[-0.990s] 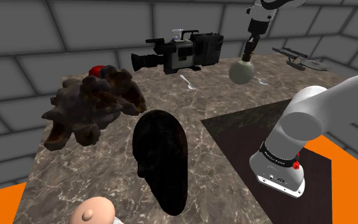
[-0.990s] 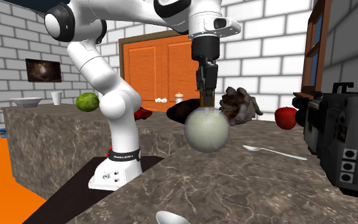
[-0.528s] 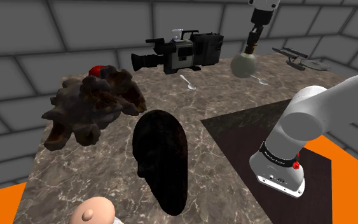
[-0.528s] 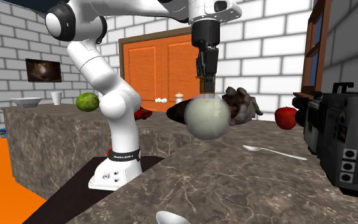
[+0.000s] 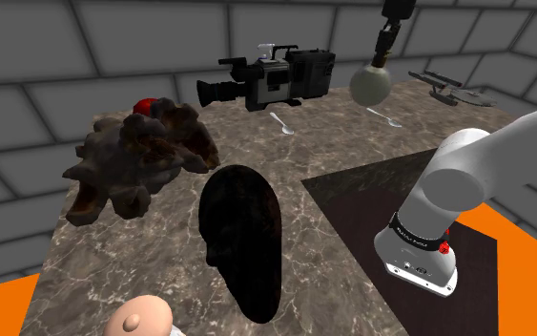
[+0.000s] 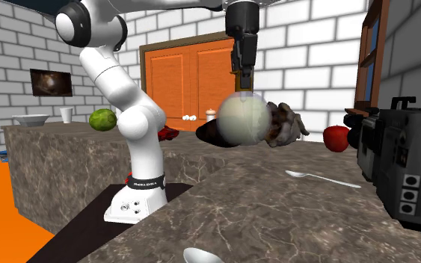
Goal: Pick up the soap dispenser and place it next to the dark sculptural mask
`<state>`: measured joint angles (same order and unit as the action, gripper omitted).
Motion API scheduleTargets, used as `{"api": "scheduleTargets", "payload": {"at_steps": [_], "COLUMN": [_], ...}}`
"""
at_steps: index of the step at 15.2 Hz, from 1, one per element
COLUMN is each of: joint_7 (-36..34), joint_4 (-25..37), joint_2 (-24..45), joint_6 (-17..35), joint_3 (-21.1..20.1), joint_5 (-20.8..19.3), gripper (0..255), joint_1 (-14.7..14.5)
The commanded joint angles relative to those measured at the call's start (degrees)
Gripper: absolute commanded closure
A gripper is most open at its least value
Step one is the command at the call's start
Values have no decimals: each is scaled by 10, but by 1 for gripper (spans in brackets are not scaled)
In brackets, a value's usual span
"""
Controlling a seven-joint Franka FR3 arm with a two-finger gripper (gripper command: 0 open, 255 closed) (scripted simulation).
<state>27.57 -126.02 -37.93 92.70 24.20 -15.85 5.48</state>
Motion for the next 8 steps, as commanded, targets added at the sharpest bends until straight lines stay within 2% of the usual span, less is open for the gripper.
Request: {"api": "scheduleTargets", "payload": {"at_steps": [1,8], "joint_7": [2,8], "joint_4": [20,86], "joint_2": [5,22], "joint_6": [-15,-64], "joint_3": [-2,-8], "joint_5": [3,12], "gripper": [255,255], "joint_1": [-2,-7]}}
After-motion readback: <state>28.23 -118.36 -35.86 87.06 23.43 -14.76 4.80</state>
